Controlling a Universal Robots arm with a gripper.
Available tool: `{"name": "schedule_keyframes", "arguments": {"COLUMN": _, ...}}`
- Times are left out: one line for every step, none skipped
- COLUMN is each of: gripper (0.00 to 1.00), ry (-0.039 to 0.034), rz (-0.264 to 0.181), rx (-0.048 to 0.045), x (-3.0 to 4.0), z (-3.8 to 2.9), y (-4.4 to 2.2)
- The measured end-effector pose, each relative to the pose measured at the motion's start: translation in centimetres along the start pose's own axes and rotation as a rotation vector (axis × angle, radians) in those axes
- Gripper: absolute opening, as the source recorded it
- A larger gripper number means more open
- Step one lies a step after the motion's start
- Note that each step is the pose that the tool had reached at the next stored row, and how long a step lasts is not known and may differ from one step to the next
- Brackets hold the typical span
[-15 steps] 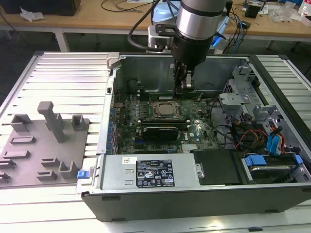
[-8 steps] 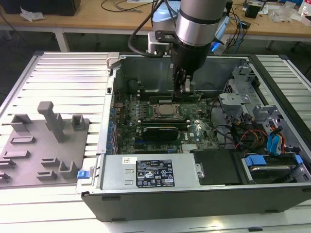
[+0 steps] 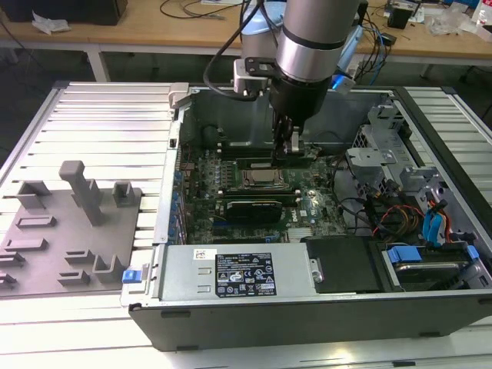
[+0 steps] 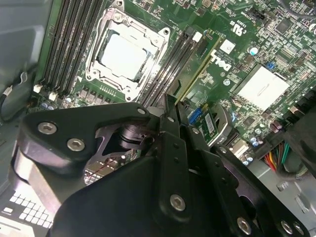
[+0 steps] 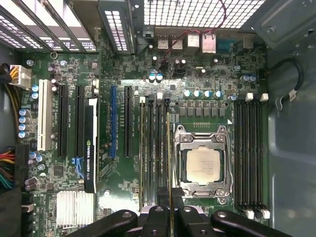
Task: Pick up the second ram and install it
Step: 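Insert the second ram into the second slot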
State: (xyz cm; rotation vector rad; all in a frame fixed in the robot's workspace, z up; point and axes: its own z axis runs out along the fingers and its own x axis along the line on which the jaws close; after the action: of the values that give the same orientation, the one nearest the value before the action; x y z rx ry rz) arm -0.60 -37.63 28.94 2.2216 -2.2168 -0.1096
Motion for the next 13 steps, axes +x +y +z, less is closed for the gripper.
{"name": "schedule_keyframes", "arguments": {"gripper": 0.13, "ry": 0.0, "rz": 0.0, "rx": 0.0, "x": 0.01, "z": 0.18, "y": -0.01}}
{"name": "schedule_keyframes", "arguments": {"gripper": 0.13, "ry": 0.0, "rz": 0.0, "rx": 0.0001, "x": 0.02, "z": 0.33, "y": -0.02}}
{"name": "schedule_keyframes", "arguments": {"gripper": 0.13, "ry": 0.0001, "rz": 0.0, "rx": 0.0, "x": 0.02, "z": 0.45, "y": -0.02}}
{"name": "schedule_keyframes", "arguments": {"gripper": 0.13, "ry": 0.0004, "rz": 0.0, "rx": -0.0001, "x": 0.05, "z": 0.9, "y": 0.14}}
{"name": "schedule_keyframes", "arguments": {"gripper": 0.13, "ry": 0.0003, "rz": 0.0, "rx": 0.0, "x": 0.06, "z": 1.15, "y": 0.28}}
{"name": "schedule_keyframes", "arguments": {"gripper": 0.13, "ry": 0.0003, "rz": 0.0, "rx": -0.0001, "x": 0.06, "z": 1.22, "y": 0.28}}
{"name": "schedule_keyframes", "arguments": {"gripper": 0.13, "ry": 0.0003, "rz": 0.0, "rx": 0.0, "x": 0.07, "z": 1.27, "y": 0.27}}
{"name": "schedule_keyframes", "arguments": {"gripper": 0.13, "ry": 0.0003, "rz": 0.0, "rx": 0.0, "x": 0.07, "z": 1.32, "y": 0.27}}
{"name": "schedule_keyframes", "arguments": {"gripper": 0.13, "ry": 0.0003, "rz": 0.0, "rx": 0.0, "x": 0.07, "z": 1.37, "y": 0.27}}
{"name": "schedule_keyframes", "arguments": {"gripper": 0.13, "ry": 0.0003, "rz": 0.0, "rx": 0.0, "x": 0.07, "z": 1.43, "y": 0.26}}
{"name": "schedule_keyframes", "arguments": {"gripper": 0.13, "ry": 0.0002, "rz": 0.0, "rx": 0.0, "x": 0.08, "z": 1.5, "y": 0.26}}
{"name": "schedule_keyframes", "arguments": {"gripper": 0.13, "ry": 0.0001, "rz": 0.0, "rx": 0.0001, "x": 0.08, "z": 1.6, "y": 0.26}}
{"name": "schedule_keyframes", "arguments": {"gripper": 0.13, "ry": 0.0004, "rz": 0.0, "rx": 0.0, "x": 0.08, "z": 1.67, "y": 0.28}}
